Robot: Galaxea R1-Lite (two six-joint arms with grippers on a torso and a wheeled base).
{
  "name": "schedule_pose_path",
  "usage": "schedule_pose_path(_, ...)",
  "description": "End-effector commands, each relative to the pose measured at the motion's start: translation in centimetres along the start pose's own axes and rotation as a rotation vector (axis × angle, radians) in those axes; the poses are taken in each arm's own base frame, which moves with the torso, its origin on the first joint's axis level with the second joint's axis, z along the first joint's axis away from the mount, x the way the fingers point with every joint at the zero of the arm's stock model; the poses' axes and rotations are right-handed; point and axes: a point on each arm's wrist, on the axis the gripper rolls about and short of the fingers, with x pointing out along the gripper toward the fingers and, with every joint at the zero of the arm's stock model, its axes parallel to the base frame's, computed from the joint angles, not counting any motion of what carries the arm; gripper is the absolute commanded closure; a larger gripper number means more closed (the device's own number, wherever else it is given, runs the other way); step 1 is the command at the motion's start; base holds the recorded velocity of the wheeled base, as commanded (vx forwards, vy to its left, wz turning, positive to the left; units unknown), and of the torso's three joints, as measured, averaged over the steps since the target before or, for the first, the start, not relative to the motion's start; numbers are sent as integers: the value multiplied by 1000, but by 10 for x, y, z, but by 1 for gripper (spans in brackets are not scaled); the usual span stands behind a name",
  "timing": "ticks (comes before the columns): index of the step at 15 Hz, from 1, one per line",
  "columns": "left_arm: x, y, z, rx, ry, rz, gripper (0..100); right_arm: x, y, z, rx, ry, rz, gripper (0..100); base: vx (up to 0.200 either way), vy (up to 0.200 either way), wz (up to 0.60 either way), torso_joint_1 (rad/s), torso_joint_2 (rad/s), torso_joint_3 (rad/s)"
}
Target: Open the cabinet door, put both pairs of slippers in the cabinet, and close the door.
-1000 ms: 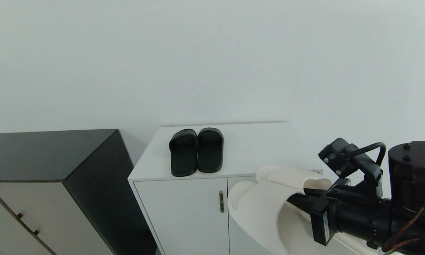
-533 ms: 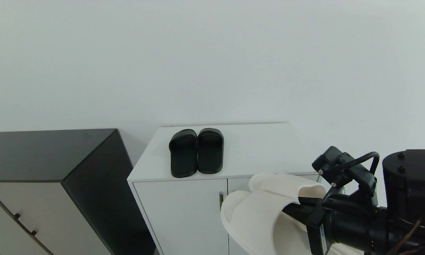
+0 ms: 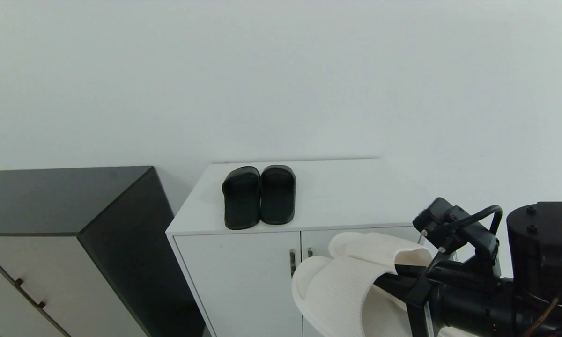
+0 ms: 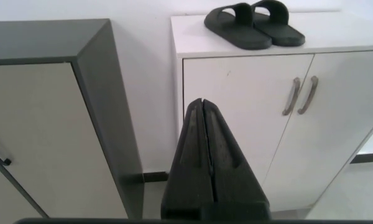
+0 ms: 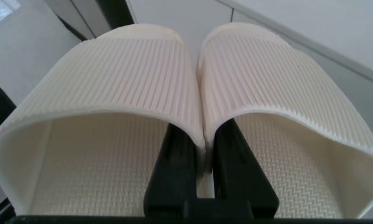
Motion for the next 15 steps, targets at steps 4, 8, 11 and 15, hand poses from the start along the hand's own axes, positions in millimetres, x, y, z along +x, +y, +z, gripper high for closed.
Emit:
schedule_pose_path(4, 0, 0, 0, 3, -1, -1, 100, 0, 1, -1, -2, 6, 2, 100, 0, 0, 0, -228, 538, 304)
schedule_pose_path(8, 0, 0, 0, -7, -1, 2, 0, 2, 1, -3, -2, 12, 4, 100, 0, 0, 0, -226, 548, 321)
schedule_pose_path(11, 0, 0, 0, -5, -1, 5, 0, 4, 1, -4, -3, 23, 6, 100, 0, 0, 0, -209, 525, 321)
schedule_pose_path(15, 0, 0, 0, 1, -1, -9, 0, 4, 2, -9, -5, 31, 9, 100, 0, 0, 0, -180, 493, 309)
